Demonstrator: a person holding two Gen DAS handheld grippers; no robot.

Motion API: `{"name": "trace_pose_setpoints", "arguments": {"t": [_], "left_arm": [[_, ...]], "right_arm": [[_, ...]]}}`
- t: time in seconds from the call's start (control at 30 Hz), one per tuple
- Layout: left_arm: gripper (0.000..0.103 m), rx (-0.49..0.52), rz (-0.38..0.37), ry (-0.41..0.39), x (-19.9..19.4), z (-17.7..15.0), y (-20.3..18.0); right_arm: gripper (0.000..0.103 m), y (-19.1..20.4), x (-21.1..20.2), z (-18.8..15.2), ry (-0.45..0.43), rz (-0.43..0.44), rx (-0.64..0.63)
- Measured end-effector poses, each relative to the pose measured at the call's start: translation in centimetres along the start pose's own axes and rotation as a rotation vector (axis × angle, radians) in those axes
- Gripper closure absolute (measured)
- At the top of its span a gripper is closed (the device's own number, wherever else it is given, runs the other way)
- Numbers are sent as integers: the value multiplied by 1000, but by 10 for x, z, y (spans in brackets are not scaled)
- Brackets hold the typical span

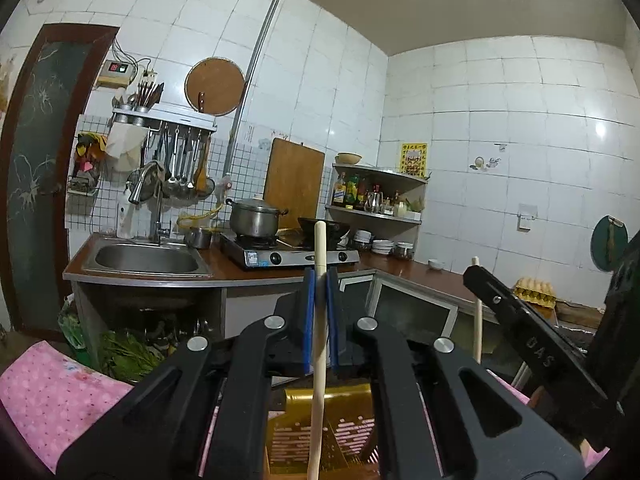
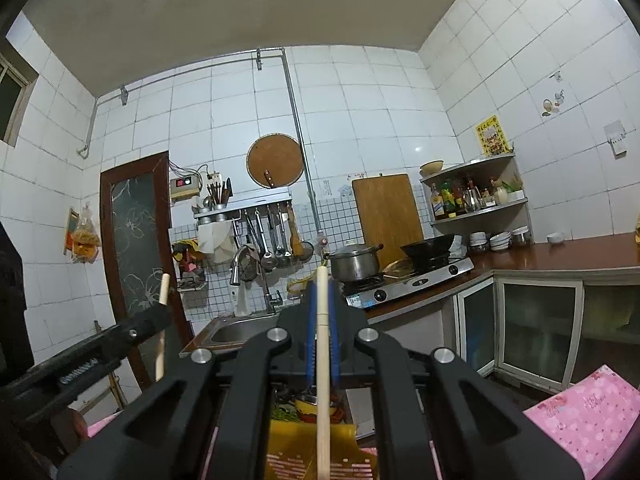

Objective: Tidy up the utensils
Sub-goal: 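Lift both held chopsticks and carry them above the yellow holder, then lower both chopsticks into the yellow holder and open both tools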

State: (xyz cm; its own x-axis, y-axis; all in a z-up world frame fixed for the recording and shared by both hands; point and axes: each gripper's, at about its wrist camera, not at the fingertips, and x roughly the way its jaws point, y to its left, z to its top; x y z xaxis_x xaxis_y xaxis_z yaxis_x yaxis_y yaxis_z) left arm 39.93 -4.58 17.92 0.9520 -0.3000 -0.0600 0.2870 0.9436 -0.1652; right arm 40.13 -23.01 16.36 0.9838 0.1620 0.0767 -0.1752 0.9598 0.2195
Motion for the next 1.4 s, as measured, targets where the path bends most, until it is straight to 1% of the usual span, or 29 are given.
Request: {"name": "trace_pose_setpoints", "arguments": {"t": [0.1, 0.2, 0.4, 0.57, 0.73, 0.87, 1.07, 1.4], "left_arm": [[99, -41, 9, 15, 16, 3, 10], [99, -57, 17, 2, 26, 4, 13], [99, -21, 61, -32, 48, 1, 6], [99, 22, 74, -60, 65, -7, -1], [99, 12, 67, -40, 84, -17, 2], [99, 5, 67, -18, 95, -24, 9], [99, 0, 70, -1, 103, -34, 14], [99, -5, 68, 16, 107, -42, 21]], "right_arm": [[97, 1, 7, 2, -12, -12, 3], [97, 2, 12, 3, -44, -27, -3], [97, 2, 21, 5, -97, -72, -14], [97, -4, 36, -3, -95, -88, -11], [97, -6, 46, -9, -95, -105, -25], [97, -5, 51, -10, -91, -99, -37], [97, -7, 53, -12, -78, -93, -34], [97, -2, 59, -15, -53, -87, -73]]}}
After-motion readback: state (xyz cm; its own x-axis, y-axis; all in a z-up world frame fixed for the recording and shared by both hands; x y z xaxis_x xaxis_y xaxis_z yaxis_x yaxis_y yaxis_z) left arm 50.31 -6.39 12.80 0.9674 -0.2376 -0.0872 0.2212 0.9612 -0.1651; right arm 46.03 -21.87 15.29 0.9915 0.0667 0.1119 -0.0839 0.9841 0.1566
